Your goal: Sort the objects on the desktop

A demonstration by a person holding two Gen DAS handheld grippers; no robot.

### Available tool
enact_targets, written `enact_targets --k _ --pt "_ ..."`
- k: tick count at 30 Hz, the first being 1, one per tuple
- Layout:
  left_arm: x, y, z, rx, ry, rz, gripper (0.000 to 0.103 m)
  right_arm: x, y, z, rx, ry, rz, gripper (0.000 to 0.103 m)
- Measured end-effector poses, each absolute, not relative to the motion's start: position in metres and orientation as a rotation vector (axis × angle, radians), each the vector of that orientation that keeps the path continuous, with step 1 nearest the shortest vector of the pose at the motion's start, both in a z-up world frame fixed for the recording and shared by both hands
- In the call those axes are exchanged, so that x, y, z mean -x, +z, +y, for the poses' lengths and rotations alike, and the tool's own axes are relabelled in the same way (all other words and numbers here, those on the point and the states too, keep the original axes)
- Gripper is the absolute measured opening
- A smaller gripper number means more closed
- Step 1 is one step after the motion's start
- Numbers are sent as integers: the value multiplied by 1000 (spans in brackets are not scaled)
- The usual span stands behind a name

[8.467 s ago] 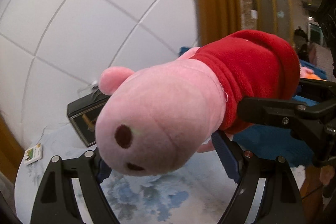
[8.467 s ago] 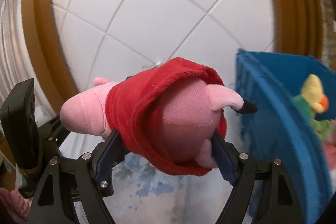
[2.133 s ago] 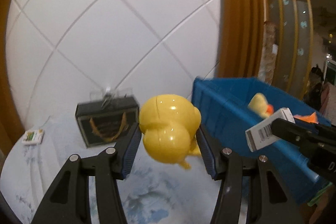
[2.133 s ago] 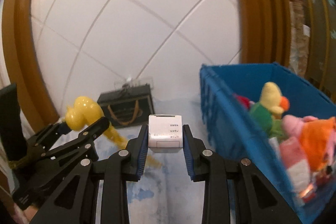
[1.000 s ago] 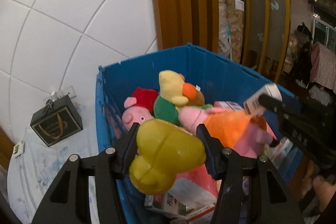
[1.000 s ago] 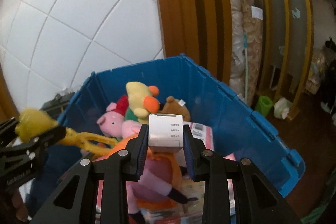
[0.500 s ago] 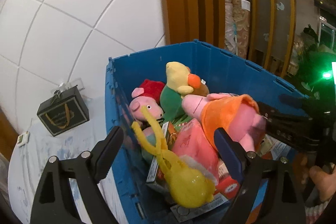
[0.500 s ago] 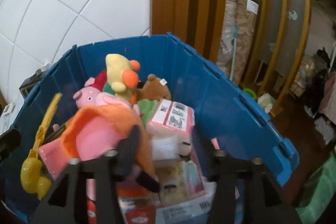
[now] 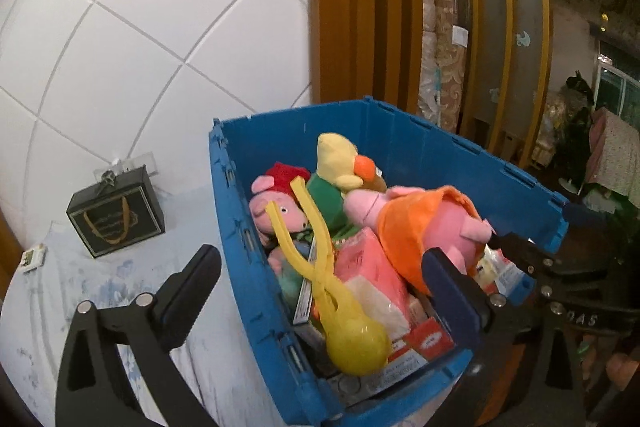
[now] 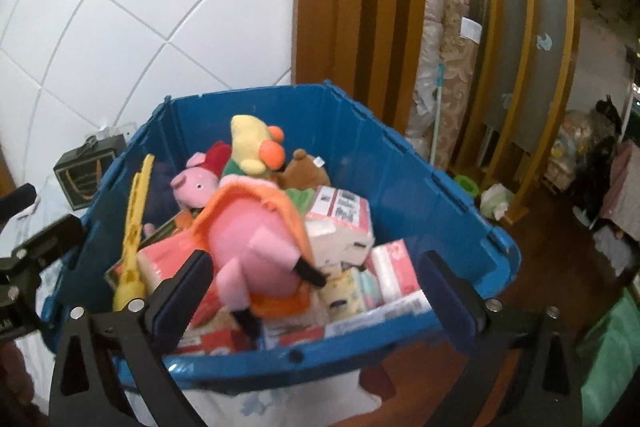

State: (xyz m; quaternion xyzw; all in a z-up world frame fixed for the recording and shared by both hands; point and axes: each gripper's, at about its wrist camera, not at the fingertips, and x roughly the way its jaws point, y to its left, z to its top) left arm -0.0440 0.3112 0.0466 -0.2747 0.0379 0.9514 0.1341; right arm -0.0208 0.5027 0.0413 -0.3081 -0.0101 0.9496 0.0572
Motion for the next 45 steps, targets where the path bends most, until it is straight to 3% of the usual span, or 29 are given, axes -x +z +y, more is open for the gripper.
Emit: enact_targets --k 5,45 --pt "35 45 315 819 2737 165 102 8 41 490 924 2882 -42 103" --pt "38 42 315 855 2736 108 102 11 39 497 958 2849 -48 103"
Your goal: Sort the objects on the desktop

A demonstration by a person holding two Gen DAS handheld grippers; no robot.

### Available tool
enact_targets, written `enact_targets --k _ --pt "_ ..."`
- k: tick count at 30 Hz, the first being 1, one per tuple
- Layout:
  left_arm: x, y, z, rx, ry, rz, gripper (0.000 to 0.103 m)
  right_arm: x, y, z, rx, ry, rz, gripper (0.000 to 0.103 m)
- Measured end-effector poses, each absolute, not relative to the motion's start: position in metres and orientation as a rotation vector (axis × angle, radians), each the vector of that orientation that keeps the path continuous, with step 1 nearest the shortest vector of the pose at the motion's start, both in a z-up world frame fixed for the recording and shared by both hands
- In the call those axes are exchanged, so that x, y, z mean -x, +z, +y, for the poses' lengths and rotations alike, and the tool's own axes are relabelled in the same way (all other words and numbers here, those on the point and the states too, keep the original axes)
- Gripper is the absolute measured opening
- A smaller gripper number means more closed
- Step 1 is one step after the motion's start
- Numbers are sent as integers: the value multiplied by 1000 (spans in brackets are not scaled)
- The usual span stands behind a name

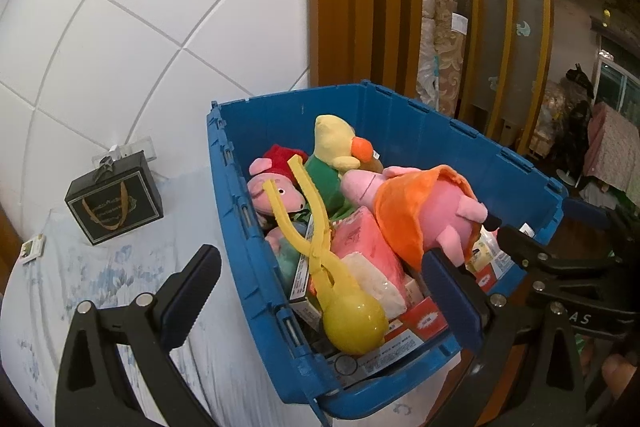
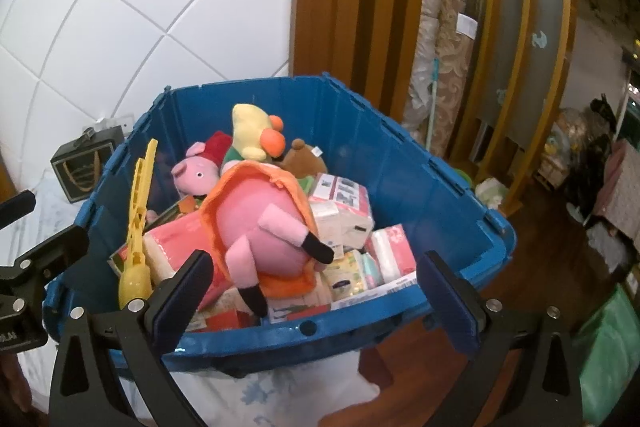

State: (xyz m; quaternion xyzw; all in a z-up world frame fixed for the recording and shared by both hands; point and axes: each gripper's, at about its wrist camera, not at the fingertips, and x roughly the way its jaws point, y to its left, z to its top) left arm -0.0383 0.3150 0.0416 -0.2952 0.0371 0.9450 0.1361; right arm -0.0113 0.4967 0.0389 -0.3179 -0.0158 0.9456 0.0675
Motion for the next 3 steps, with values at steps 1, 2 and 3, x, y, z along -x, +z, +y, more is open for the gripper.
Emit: enact_targets --k 1,2,3 --pt "39 42 316 853 2734 108 102 12 38 497 958 2850 -47 103" --pt "40 42 316 853 2733 109 102 13 38 497 959 2851 -48 103" --pt "40 42 317 854 2734 110 102 13 38 497 958 2850 -50 103"
